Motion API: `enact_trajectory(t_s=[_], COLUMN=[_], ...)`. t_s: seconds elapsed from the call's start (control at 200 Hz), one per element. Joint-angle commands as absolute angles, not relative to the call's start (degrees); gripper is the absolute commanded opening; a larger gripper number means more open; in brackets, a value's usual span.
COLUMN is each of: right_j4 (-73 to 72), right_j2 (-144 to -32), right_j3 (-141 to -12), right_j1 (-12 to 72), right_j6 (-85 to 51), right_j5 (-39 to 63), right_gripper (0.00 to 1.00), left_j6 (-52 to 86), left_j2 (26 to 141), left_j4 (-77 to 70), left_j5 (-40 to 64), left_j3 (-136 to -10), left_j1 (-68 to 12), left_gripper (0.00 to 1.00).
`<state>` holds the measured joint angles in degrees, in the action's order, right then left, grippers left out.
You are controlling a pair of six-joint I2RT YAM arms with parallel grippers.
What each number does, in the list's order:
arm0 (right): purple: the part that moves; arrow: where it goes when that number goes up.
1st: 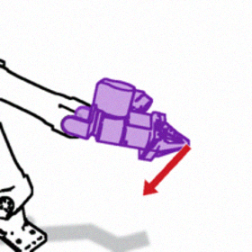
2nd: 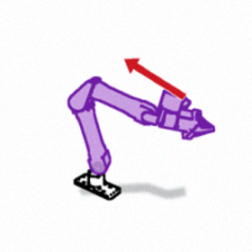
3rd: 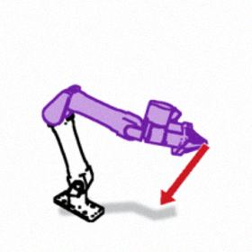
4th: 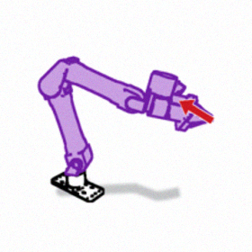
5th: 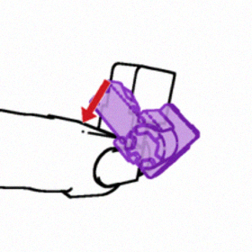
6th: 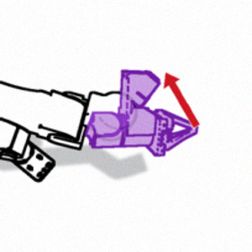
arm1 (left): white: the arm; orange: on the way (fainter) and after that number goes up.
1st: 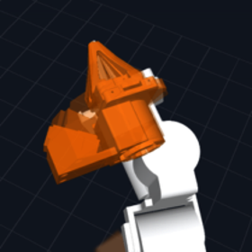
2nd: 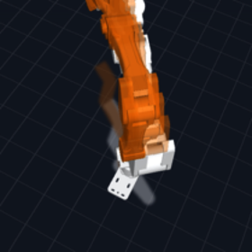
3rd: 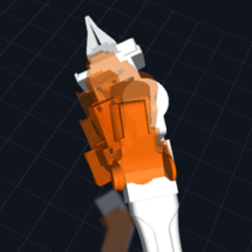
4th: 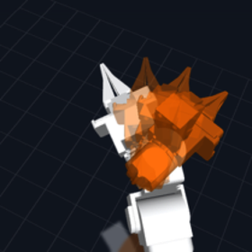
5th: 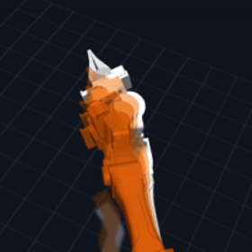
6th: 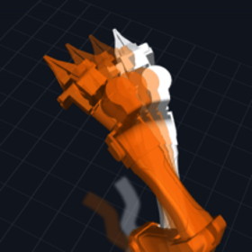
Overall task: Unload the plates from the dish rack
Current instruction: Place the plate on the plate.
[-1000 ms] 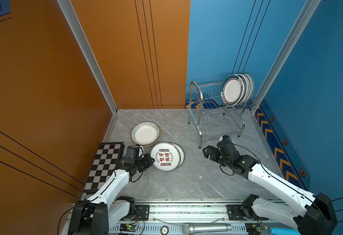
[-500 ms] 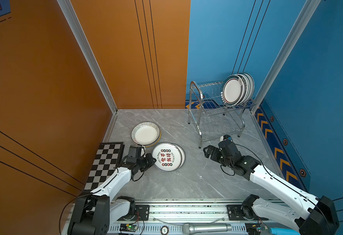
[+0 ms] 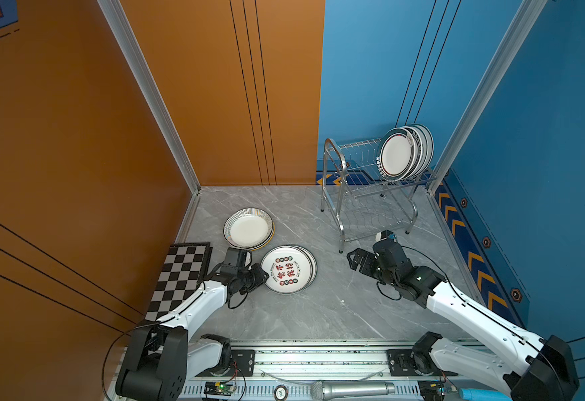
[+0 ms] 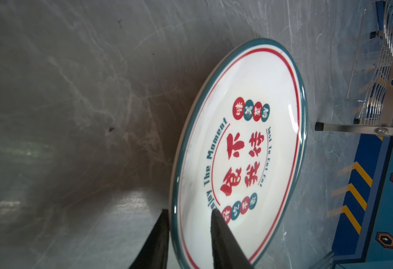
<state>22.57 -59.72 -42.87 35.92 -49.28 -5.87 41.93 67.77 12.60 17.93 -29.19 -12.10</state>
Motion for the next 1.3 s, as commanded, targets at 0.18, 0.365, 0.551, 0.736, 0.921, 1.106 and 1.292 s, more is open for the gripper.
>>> enact_trajectory(t_s=[0.18, 0.365, 0.551, 0.736, 0.921, 1.106, 1.292], right_j4=[24.17, 24.18, 24.17, 24.17, 23.68, 23.55, 23.57], right_j2=[-58.29, -57.57, -57.35, -56.87, -56.95, -56.78, -56.17], right_j3=[-41.64, -41.13, -40.86, -40.54, -40.08, -39.95, -39.56], right_j1=[35.33, 34.85, 34.43, 34.10, 33.64, 33.44, 32.96], right_j6=[-48.07, -48.09, -47.99, -47.82, -47.86, -47.81, -47.64], right_j5=[-6.39, -6.23, -5.86, -5.70, -5.11, -4.84, -4.55], right_gripper=[1.00, 1.00, 1.00, 1.00, 1.00, 1.00, 1.00], left_j6=[39.77, 38.71, 38.08, 37.63, 36.68, 36.09, 35.77], left_j2=[69.93, 71.30, 73.24, 75.45, 76.41, 78.24, 79.95], left_j4=[17.87, 20.04, 21.56, 23.07, 25.15, 26.32, 26.98], left_j5=[13.29, 11.14, 9.17, 7.18, 4.90, 3.40, 2.78], left_j3=[-33.23, -35.27, -37.29, -39.25, -41.40, -42.87, -44.09], left_j1=[-14.08, -15.23, -17.27, -18.77, -20.53, -21.79, -22.92], left_gripper=[0.40, 0.44, 0.47, 0.51, 0.55, 0.58, 0.63])
